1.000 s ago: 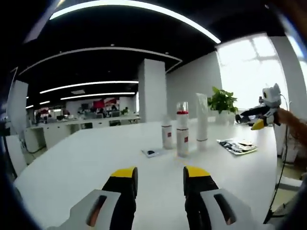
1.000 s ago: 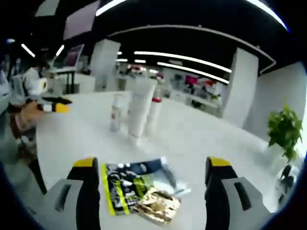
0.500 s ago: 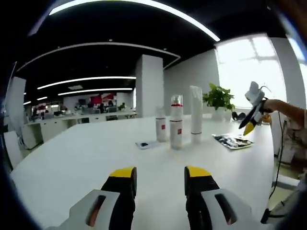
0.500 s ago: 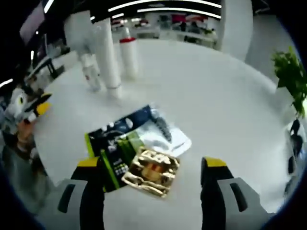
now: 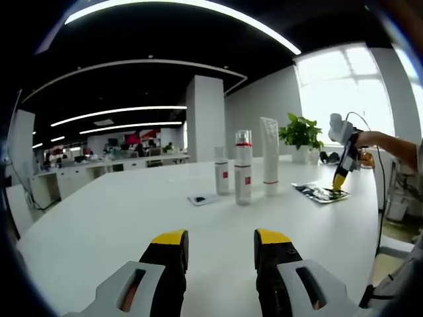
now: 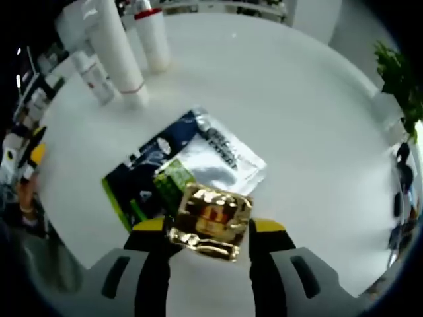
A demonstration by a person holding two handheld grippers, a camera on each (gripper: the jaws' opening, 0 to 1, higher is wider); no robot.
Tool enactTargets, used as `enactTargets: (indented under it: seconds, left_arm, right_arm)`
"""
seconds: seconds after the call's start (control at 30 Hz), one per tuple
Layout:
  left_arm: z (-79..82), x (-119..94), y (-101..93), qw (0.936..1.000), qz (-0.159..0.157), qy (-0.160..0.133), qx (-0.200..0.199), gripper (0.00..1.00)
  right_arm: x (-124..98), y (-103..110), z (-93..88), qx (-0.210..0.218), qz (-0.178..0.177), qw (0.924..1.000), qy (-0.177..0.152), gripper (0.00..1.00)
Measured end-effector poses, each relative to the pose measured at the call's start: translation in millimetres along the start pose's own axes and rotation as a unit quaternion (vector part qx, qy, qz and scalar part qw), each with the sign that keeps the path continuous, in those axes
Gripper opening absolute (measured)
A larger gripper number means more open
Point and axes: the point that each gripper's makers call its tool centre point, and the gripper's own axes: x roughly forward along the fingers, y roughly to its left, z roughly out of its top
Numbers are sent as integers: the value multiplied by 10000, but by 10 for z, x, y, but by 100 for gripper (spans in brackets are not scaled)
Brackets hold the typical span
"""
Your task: Arrange the skincare products in the storage area until every visible bottle or jar stands upright without overlapping.
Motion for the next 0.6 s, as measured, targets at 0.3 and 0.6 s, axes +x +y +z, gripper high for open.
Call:
enactTargets:
  seconds: [0.3, 0.6]
  left_arm:
    - [18, -5, -26, 10000, -24, -43, -17, 41]
    - [73, -11, -65, 9999, -60, -104, 16, 41]
  right_arm:
    - [-132, 30, 77, -98, -63, 9997, -226, 39]
    - [-319, 163, 252, -243, -25, 9969, -742, 39]
